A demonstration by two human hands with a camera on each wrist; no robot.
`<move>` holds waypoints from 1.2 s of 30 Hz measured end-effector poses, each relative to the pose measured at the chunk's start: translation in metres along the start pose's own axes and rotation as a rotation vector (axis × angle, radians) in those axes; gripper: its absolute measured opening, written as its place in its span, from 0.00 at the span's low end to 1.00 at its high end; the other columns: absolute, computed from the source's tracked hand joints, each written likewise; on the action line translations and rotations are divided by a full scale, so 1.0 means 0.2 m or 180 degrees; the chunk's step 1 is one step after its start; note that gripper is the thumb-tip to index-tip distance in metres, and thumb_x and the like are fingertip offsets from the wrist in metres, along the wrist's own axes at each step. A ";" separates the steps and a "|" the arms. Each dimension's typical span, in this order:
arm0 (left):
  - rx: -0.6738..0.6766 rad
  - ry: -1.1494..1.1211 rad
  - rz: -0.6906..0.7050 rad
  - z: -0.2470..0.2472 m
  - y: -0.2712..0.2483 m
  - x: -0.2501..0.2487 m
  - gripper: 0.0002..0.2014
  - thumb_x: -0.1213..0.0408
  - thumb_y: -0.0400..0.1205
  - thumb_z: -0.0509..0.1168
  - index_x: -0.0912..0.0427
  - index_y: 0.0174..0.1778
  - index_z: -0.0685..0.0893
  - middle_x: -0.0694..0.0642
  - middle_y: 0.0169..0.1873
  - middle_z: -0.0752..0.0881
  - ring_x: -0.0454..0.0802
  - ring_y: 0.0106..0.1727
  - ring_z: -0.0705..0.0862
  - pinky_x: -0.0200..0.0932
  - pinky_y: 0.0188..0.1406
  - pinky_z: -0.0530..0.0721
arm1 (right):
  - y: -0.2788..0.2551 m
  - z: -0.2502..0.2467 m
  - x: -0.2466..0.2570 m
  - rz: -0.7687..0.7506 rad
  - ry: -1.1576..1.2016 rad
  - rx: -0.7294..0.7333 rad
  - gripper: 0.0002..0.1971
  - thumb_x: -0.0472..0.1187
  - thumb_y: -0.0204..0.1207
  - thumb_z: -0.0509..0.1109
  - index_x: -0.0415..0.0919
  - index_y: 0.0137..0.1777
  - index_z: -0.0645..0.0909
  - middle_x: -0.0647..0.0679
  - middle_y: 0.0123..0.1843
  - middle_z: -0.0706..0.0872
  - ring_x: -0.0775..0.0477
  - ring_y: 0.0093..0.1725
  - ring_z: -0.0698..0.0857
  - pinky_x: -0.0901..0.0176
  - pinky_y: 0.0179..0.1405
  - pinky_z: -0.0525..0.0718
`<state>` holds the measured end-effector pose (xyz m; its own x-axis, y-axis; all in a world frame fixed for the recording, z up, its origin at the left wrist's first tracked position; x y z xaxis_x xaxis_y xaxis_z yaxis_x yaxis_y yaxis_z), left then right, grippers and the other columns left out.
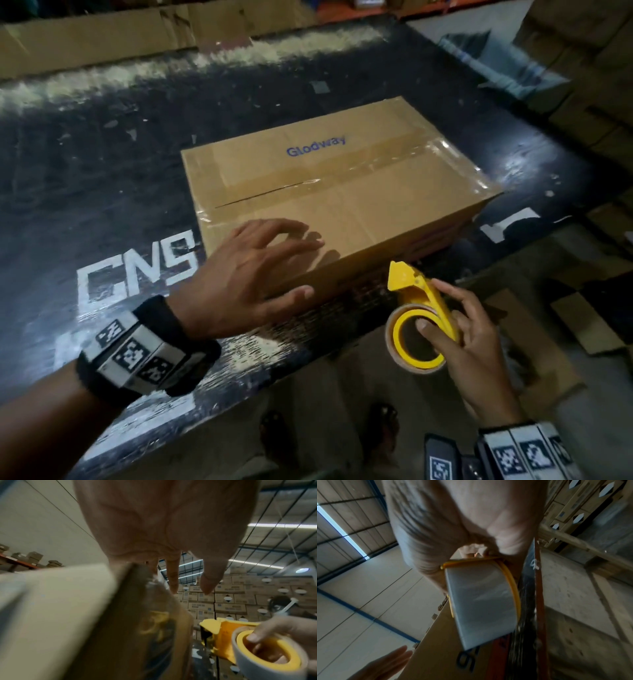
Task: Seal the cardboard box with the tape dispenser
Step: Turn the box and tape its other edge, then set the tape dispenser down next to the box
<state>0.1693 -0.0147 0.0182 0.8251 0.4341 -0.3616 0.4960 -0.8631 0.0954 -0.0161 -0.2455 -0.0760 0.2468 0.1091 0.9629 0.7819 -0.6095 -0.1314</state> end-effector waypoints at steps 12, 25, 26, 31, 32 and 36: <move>-0.0170 0.0246 -0.0105 0.42 1.07 -0.73 0.35 0.39 0.80 0.61 0.38 0.85 0.63 0.49 0.86 0.64 0.52 0.87 0.62 0.63 0.86 0.59 | 0.86 -0.83 -0.24 0.0080 0.0165 -0.0676 0.19 0.38 0.77 0.73 0.55 0.64 0.77 0.41 0.64 0.87 0.51 0.49 0.88 0.46 0.55 0.88; 0.0058 0.1115 -0.0484 0.60 1.27 -0.73 0.42 0.35 0.81 0.56 0.37 0.88 0.44 0.49 0.91 0.52 0.54 0.91 0.51 0.65 0.87 0.58 | 1.55 -0.77 -0.40 -0.0053 -0.1376 0.0084 0.17 0.41 0.78 0.73 0.41 0.66 0.88 0.33 0.63 0.83 0.31 0.64 0.83 0.48 0.67 0.78; 0.0053 0.1120 -0.0469 0.61 1.27 -0.73 0.42 0.35 0.81 0.56 0.37 0.88 0.44 0.49 0.91 0.52 0.53 0.91 0.51 0.65 0.87 0.58 | 1.55 -0.77 -0.41 -0.0061 -0.1416 0.0095 0.16 0.41 0.79 0.73 0.40 0.66 0.88 0.32 0.62 0.83 0.30 0.64 0.83 0.49 0.65 0.77; 0.0040 0.0841 -0.0494 0.59 1.27 -0.74 0.43 0.31 0.80 0.56 0.35 0.88 0.44 0.46 0.91 0.51 0.49 0.91 0.49 0.63 0.88 0.54 | 1.58 -0.77 -0.40 -0.0041 -0.1487 0.0215 0.21 0.46 0.76 0.76 0.44 0.69 0.87 0.36 0.64 0.86 0.33 0.65 0.85 0.49 0.66 0.80; -0.0013 0.0586 -0.0520 0.57 1.26 -0.74 0.42 0.31 0.81 0.57 0.35 0.88 0.45 0.45 0.90 0.52 0.47 0.91 0.50 0.62 0.89 0.53 | 1.59 -0.78 -0.39 -0.0009 -0.1471 0.0227 0.26 0.49 0.73 0.77 0.47 0.73 0.84 0.38 0.66 0.85 0.35 0.66 0.85 0.47 0.68 0.81; -0.0620 -0.0329 -0.0711 0.40 1.15 -0.70 0.33 0.40 0.84 0.61 0.38 0.86 0.62 0.42 0.86 0.63 0.41 0.87 0.58 0.55 0.86 0.62 | 1.53 -0.81 -0.17 -0.0508 -0.1368 -0.0126 0.29 0.54 0.70 0.78 0.51 0.73 0.80 0.45 0.66 0.80 0.43 0.62 0.84 0.45 0.61 0.85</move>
<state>0.1463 -0.2937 0.0154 0.6628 0.5703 -0.4852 0.7127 -0.6792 0.1752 0.1218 -0.5628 -0.1103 0.3467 0.5148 0.7841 0.8090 -0.5872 0.0278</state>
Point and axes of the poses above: each hand's wrist, its own y-axis towards the middle knuckle, its own z-axis out of the palm, x = y × z, the point moved 9 cm from there along y, towards the middle knuckle
